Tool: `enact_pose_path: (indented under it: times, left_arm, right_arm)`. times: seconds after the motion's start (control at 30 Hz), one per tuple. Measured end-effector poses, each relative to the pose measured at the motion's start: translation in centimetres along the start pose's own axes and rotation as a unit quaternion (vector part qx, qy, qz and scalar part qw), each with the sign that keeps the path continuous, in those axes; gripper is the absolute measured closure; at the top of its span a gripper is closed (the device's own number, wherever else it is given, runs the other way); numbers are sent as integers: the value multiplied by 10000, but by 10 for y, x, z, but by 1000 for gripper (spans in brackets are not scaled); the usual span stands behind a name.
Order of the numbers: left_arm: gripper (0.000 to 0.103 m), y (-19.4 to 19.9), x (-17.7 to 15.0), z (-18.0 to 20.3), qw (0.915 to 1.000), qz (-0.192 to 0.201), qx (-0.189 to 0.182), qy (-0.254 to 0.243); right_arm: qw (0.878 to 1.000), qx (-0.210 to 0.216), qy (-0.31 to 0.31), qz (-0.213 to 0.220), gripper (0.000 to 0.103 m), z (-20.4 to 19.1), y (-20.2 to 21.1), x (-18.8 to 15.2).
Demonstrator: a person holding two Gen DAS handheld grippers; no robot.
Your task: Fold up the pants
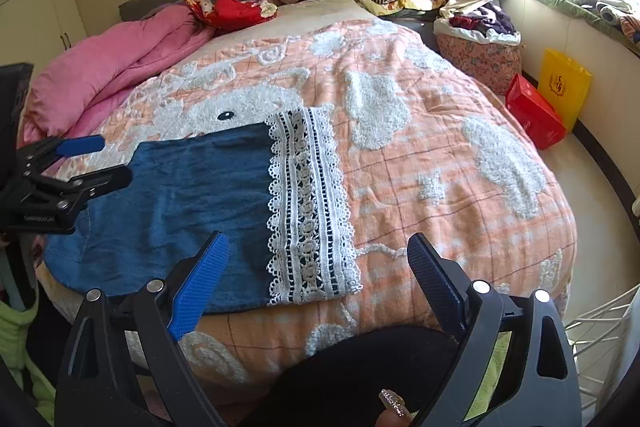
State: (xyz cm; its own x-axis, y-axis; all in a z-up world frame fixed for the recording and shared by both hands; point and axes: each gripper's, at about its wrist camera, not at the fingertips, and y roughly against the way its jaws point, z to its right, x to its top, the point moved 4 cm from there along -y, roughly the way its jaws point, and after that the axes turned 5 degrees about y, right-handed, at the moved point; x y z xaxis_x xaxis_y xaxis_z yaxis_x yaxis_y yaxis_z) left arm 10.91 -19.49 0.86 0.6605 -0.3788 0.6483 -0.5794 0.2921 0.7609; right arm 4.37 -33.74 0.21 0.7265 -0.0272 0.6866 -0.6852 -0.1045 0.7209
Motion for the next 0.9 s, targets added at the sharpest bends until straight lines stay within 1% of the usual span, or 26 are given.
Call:
enact_pose_path:
  times: [0.2, 0.4, 0.6, 0.77, 0.9]
  left_arm:
    - [10, -25, 7, 6, 9997, -183, -106, -97]
    - [10, -52, 21, 7, 9989, -390, -101, -235]
    - [10, -81, 43, 8, 9972, -561, -471, -153]
    - [10, -105, 56, 10, 9953, -675, -694, -84]
    - [10, -119, 65, 18, 9933, -606, -974, -131]
  right_arm:
    - [9997, 143, -56, -192, 13, -3, -17, -6]
    - [9988, 263, -70, -407, 13, -10, -35, -11]
    - [9979, 251, -194, -560, 13, -9, -47, -15]
    - [9968, 245, -360, -670, 13, -3, -55, -18]
    - [9960, 267, -443, -723, 13, -1, -60, -18]
